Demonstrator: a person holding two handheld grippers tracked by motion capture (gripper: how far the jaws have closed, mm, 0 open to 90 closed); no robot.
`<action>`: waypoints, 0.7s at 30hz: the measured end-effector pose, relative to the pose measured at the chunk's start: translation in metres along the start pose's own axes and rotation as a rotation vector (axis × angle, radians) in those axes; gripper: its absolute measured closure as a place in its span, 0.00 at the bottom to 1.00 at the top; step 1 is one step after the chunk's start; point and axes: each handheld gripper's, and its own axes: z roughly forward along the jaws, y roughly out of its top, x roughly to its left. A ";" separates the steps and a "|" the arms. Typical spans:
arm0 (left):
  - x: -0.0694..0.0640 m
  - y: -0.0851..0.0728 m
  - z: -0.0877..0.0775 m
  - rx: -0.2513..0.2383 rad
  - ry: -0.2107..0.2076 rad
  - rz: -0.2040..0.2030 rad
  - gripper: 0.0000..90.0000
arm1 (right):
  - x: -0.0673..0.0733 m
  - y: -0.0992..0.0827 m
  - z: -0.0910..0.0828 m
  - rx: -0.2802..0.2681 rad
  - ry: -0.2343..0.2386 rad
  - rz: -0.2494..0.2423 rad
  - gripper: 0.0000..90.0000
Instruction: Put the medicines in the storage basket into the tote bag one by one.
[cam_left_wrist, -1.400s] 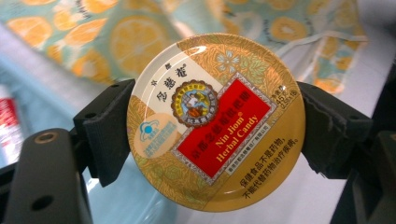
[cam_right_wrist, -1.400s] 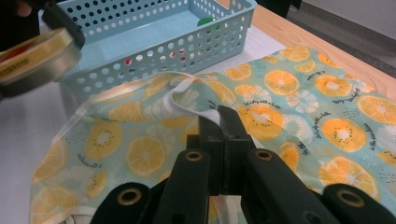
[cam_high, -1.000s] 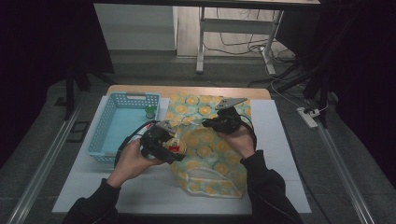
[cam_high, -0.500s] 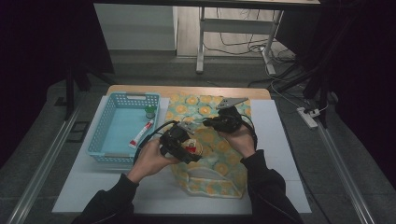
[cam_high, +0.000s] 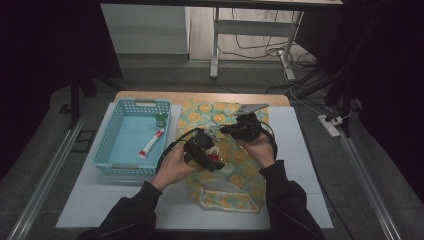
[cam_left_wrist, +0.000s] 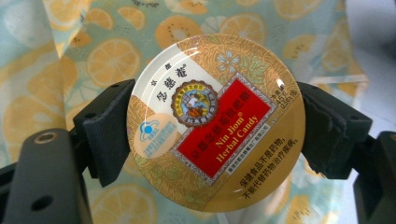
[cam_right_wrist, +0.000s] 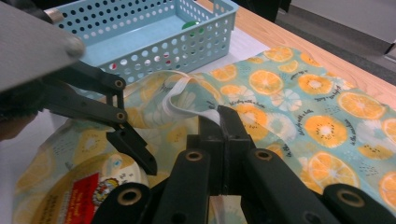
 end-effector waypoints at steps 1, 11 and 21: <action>0.001 0.001 0.002 0.002 0.004 0.000 0.22 | -0.001 -0.001 0.000 0.001 -0.003 0.001 1.00; 0.016 0.011 0.027 0.029 0.007 -0.001 0.22 | -0.009 -0.005 0.000 -0.001 -0.026 0.020 1.00; 0.026 0.017 0.052 0.051 0.020 0.001 0.22 | -0.021 -0.013 0.003 -0.001 -0.058 0.052 1.00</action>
